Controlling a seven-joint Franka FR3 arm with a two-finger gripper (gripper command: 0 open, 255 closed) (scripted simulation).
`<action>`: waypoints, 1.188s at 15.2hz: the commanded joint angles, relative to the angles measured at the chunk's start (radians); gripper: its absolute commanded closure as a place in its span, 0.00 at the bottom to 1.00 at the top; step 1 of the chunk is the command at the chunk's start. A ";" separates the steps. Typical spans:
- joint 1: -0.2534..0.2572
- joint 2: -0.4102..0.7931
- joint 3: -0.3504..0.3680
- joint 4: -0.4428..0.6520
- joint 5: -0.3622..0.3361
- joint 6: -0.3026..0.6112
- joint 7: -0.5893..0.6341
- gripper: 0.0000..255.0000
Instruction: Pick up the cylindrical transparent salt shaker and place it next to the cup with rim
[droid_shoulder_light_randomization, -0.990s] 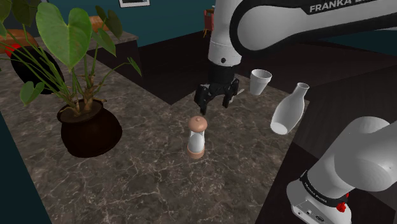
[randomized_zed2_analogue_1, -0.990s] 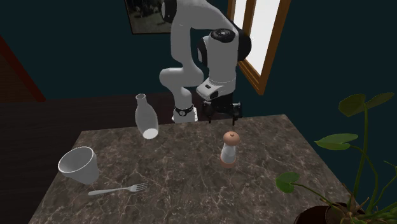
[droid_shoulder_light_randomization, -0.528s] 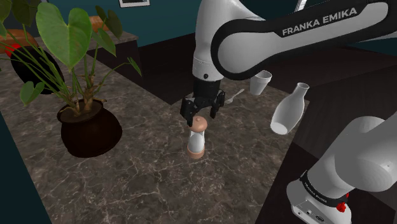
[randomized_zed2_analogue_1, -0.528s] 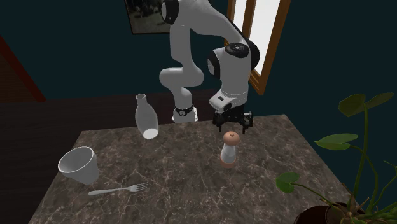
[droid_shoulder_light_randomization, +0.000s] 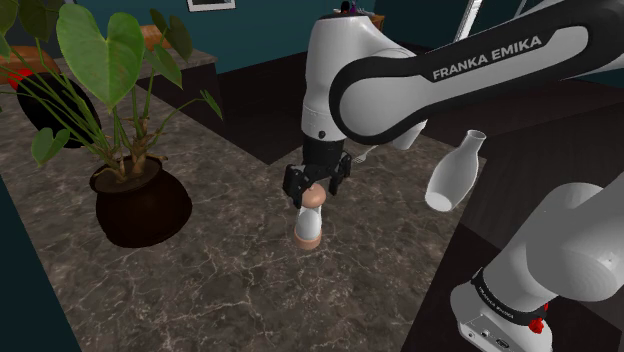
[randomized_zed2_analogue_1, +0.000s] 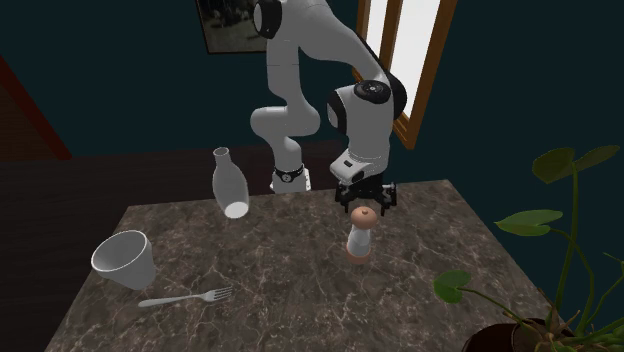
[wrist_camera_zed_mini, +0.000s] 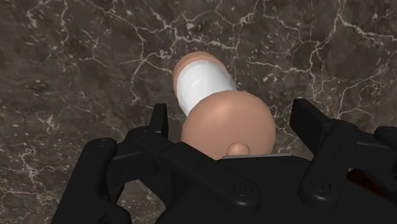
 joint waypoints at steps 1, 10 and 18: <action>0.000 0.000 0.000 -0.001 0.000 0.001 0.000 0.00; 0.000 0.000 0.000 -0.001 0.000 0.001 0.000 1.00; -0.001 -0.026 -0.011 0.045 -0.001 -0.071 0.002 1.00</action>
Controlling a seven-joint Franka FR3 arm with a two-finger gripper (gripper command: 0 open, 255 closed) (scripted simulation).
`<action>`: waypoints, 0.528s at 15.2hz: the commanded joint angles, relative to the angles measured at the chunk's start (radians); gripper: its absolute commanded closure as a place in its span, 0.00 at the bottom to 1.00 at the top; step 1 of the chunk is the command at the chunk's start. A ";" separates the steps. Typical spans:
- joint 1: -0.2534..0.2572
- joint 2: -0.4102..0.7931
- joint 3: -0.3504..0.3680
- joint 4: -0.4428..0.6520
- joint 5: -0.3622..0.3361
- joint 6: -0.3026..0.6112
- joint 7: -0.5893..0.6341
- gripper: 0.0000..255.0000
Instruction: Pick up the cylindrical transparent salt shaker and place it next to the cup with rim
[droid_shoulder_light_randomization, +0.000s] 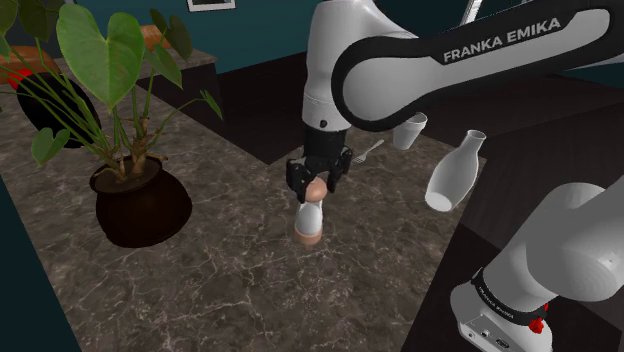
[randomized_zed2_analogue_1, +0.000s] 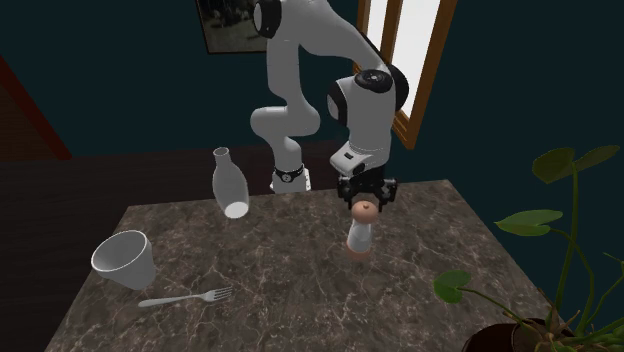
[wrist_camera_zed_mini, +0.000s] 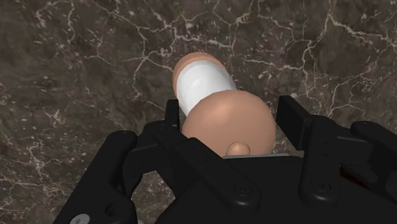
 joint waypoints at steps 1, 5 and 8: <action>-0.001 -0.008 -0.004 0.024 -0.002 -0.031 0.001 1.00; -0.002 -0.023 -0.012 0.065 -0.004 -0.087 0.004 1.00; -0.004 -0.031 -0.018 0.098 -0.006 -0.128 0.007 1.00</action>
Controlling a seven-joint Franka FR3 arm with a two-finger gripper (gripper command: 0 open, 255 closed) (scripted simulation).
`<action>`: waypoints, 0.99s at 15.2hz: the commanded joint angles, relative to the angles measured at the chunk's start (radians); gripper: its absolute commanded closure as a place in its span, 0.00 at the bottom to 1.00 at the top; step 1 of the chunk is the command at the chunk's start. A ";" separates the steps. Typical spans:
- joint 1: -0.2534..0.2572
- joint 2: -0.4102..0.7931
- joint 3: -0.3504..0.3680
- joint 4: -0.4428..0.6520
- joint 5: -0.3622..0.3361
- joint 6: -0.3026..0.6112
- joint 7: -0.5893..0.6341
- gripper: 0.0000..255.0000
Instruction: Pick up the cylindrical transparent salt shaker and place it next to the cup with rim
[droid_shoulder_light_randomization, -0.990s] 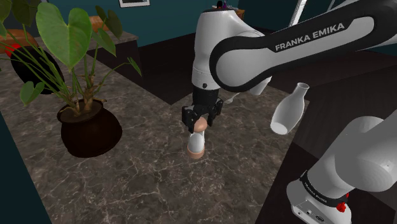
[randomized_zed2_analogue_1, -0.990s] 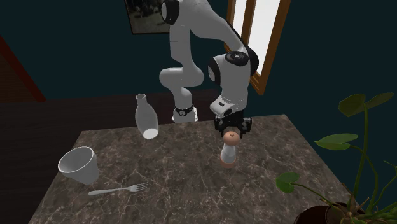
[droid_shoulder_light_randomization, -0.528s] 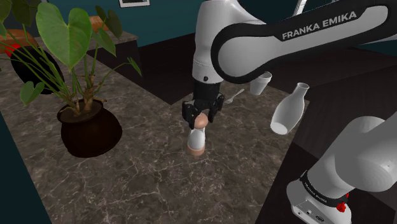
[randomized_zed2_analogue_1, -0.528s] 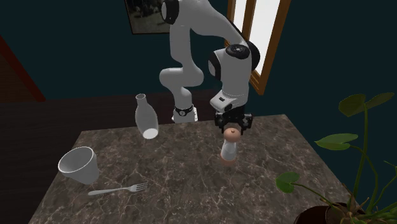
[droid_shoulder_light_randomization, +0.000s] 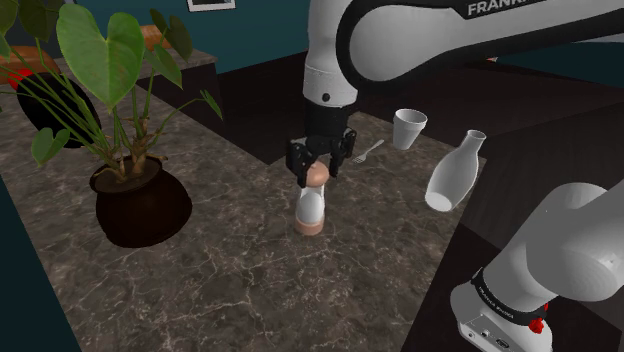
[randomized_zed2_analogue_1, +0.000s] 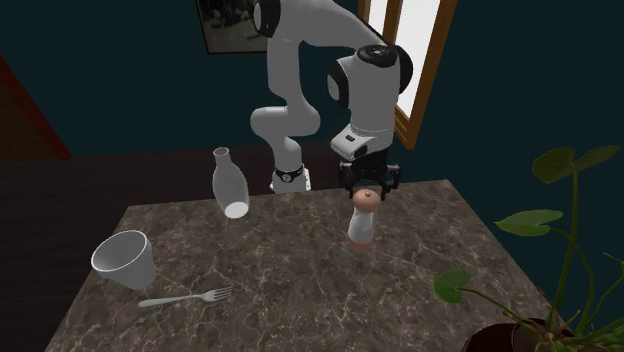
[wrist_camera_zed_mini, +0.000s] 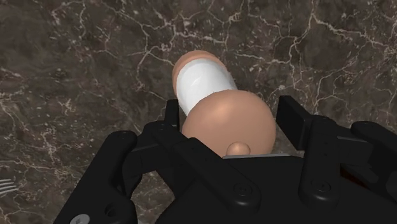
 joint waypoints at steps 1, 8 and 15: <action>0.000 -0.004 -0.002 0.025 -0.002 -0.029 0.004 1.00; -0.004 -0.013 -0.014 0.110 -0.009 -0.123 0.012 1.00; -0.008 -0.012 -0.023 0.205 -0.017 -0.216 0.022 1.00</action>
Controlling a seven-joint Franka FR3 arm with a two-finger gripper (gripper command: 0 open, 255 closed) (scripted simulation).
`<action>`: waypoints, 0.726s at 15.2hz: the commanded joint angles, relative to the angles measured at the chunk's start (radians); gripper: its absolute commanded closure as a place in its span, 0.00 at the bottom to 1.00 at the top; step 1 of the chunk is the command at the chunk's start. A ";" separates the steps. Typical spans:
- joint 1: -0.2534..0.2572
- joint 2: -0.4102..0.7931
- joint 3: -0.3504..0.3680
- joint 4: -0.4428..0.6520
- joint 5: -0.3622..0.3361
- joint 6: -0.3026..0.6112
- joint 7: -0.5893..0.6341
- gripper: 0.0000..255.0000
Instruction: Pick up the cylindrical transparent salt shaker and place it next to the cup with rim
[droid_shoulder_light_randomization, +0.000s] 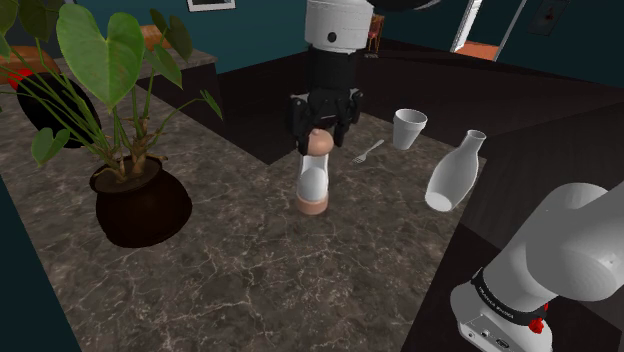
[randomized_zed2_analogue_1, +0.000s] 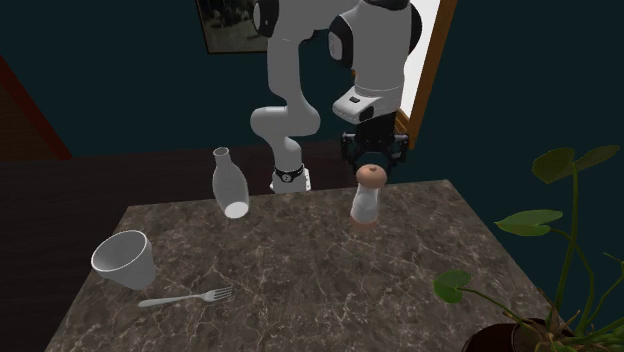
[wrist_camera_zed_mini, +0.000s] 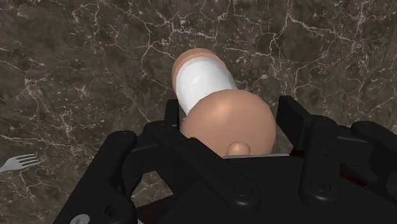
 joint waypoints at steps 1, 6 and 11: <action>-0.002 0.005 -0.002 0.034 -0.004 -0.029 0.004 1.00; -0.005 0.014 -0.007 0.109 -0.010 -0.095 0.013 1.00; -0.008 0.030 -0.010 0.190 -0.017 -0.161 0.023 1.00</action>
